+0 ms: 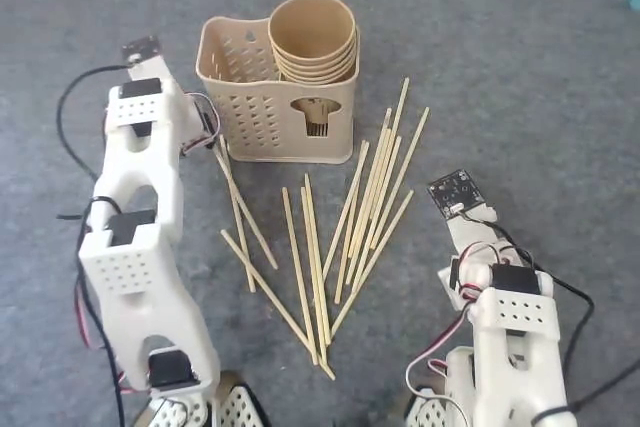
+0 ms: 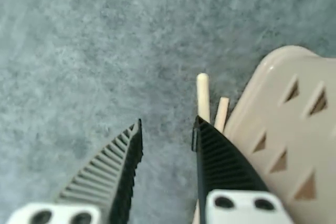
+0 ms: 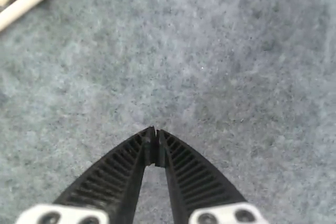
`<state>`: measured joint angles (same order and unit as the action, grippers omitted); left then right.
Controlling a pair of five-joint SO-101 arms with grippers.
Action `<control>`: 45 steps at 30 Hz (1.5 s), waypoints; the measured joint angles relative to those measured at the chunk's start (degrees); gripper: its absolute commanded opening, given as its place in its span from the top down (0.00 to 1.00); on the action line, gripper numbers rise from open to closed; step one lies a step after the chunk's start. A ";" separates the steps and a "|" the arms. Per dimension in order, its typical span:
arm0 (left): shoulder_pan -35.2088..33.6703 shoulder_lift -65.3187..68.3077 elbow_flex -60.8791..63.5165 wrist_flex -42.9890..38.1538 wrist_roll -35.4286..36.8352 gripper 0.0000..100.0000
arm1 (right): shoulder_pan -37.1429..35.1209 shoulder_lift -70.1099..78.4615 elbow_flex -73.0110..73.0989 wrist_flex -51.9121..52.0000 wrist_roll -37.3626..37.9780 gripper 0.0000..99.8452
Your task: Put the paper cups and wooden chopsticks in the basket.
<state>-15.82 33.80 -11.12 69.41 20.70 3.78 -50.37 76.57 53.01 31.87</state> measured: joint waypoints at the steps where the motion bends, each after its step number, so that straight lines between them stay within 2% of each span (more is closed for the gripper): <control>1: 0.00 0.00 0.00 0.18 0.97 0.85 | 0.00 0.00 0.00 0.00 0.00 0.99; 8: 0.97 0.00 0.00 1.14 5.80 0.85 | 0.00 0.00 0.00 0.00 0.00 0.99; 19: 3.78 -5.01 0.00 5.45 6.24 0.85 | 0.00 0.00 0.00 0.00 0.00 0.99; 25: 4.04 -5.71 0.09 5.27 6.24 0.85 | 0.00 0.00 0.00 0.00 0.00 0.99; 34: 4.22 -5.80 9.93 -8.09 6.51 0.85 | 0.00 0.00 0.00 0.00 0.00 0.99; 37: 5.10 -5.80 14.24 -12.57 9.49 0.85 | 0.00 0.00 0.00 0.00 0.00 0.99; 39: 5.54 -5.80 15.91 -13.89 10.90 0.88 | 0.00 0.00 0.00 0.00 0.00 0.99; 42: 5.80 -6.33 16.35 -13.98 11.78 1.00 | 0.00 0.00 0.00 0.00 0.00 0.99; 45: 5.80 -6.51 16.44 -12.40 11.78 0.99 | 0.00 0.00 0.00 0.00 0.00 0.99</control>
<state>-10.02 27.30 5.32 57.01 32.48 3.78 -50.37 76.57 53.01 31.87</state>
